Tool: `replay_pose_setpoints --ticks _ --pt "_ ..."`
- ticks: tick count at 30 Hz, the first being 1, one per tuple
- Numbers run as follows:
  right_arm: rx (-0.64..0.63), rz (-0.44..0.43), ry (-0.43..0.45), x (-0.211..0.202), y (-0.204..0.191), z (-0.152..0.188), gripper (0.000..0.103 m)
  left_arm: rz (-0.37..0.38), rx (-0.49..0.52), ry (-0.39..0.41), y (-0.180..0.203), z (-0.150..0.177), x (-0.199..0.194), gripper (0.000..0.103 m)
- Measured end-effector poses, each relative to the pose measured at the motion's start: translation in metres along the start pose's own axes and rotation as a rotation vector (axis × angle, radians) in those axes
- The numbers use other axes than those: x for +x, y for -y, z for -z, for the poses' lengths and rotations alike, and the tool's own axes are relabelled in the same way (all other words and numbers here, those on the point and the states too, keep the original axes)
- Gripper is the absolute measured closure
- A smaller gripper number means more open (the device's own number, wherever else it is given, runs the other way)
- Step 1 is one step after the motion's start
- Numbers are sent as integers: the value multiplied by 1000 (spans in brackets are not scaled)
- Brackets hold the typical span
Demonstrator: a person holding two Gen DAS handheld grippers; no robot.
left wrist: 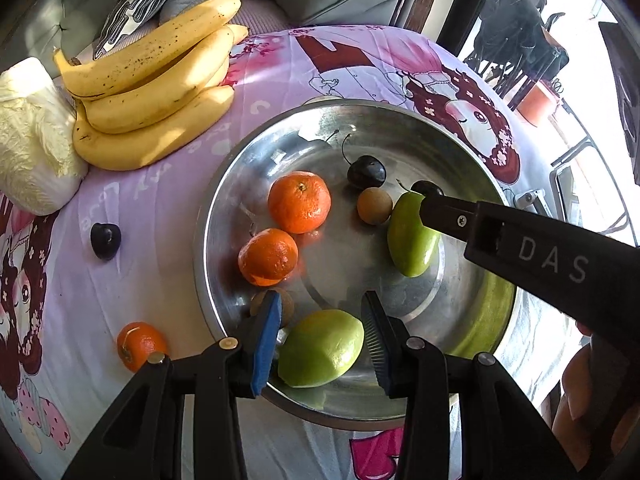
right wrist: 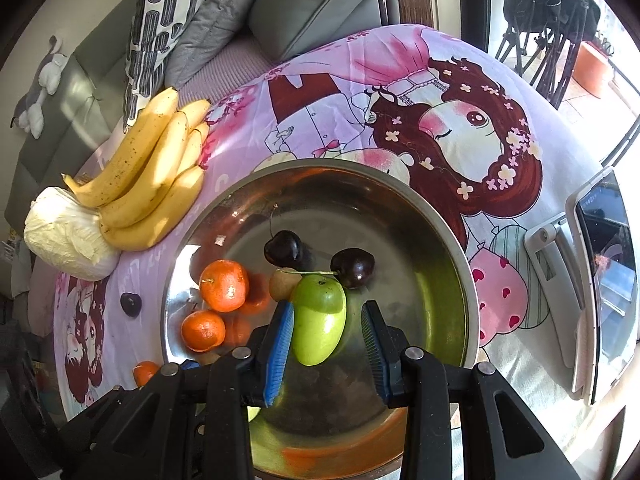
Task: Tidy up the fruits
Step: 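Open the left tool releasing the lime while the right tool releases the mango into the bowl, then move both tools back toward the loose tangerine and dark cherry on the cloth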
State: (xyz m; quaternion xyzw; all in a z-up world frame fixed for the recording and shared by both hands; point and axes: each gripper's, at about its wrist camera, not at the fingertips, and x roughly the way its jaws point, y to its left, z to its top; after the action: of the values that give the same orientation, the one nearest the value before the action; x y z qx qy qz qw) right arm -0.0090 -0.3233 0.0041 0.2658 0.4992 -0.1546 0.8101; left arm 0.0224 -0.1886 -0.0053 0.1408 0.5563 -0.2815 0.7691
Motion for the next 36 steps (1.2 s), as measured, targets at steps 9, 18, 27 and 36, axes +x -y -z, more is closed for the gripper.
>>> replay_pose_setpoints --ticks 9,18,27,36 --pt "-24 -15 5 -2 -6 0 65 -22 -117 41 -34 -2 -18 60" --pt "-108 9 -15 2 -26 7 64 -119 -363 50 -106 5 -24 59" --pt "-184 33 -35 9 -46 19 50 -140 -437 25 -127 12 -19 52" --pt "-201 71 -32 11 -50 19 34 -172 -436 3 -127 9 -12 33"
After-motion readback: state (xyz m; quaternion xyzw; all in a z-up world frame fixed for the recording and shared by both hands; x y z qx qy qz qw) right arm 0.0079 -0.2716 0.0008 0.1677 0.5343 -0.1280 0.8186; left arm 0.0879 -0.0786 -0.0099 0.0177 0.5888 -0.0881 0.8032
